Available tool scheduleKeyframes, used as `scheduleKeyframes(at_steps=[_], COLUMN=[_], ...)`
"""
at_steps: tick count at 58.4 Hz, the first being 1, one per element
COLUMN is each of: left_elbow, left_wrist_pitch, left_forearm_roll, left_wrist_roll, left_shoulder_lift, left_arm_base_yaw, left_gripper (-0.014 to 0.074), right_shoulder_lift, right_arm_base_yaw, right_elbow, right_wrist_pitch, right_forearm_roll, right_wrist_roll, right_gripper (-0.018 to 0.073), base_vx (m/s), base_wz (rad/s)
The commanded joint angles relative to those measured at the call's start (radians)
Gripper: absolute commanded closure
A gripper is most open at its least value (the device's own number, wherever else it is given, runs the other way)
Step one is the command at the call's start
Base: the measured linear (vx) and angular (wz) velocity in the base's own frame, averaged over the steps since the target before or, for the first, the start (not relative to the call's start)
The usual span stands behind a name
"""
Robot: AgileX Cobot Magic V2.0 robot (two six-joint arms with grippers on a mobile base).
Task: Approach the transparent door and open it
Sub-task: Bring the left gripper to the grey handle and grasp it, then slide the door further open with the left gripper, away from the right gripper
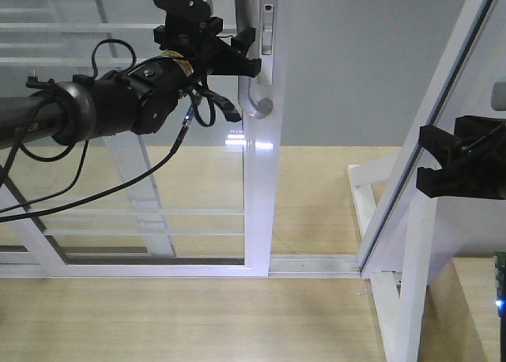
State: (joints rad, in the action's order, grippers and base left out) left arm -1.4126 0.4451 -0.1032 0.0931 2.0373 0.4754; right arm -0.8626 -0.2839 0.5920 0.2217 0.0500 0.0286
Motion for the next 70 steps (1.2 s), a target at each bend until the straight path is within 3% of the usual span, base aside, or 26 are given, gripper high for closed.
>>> scheduleKeyframes(at_steps=[1, 12, 35, 44, 70], left_elbow=[-0.113, -0.229, -0.235, -0.235, -0.235], left_wrist_pitch=[-0.019, -0.091, -0.196, -0.287, -0.445], left_forearm_roll=[0.017, 0.017, 0.018, 0.018, 0.018], left_wrist_roll=[0.014, 0.015, 0.019, 0.019, 0.022], left_shoulder_lift=[-0.023, 0.022, 0.012, -0.014, -0.054], left_arm_base_yaw=[0.005, 0.005, 0.000, -0.019, -0.097], left_gripper=[0.0096, 0.0097, 0.0206, 0.0248, 0.0173], right_shoulder_lift=[0.007, 0.007, 0.007, 0.007, 0.007], right_arm_base_yaw=[0.004, 0.004, 0.004, 0.004, 0.004], right_elbow=[0.030, 0.030, 0.030, 0.030, 0.030], right_wrist_pitch=[-0.073, -0.073, -0.073, -0.073, -0.073], right_forearm_roll=[0.005, 0.012, 0.012, 0.012, 0.012], right_wrist_roll=[-0.002, -0.002, -0.002, -0.002, -0.002], right_gripper=[0.0215, 0.0215, 0.0215, 0.0215, 0.0215], base_vx=[0.00, 0.00, 0.00, 0.00, 0.00], base_wz=[0.00, 0.00, 0.00, 0.00, 0.00])
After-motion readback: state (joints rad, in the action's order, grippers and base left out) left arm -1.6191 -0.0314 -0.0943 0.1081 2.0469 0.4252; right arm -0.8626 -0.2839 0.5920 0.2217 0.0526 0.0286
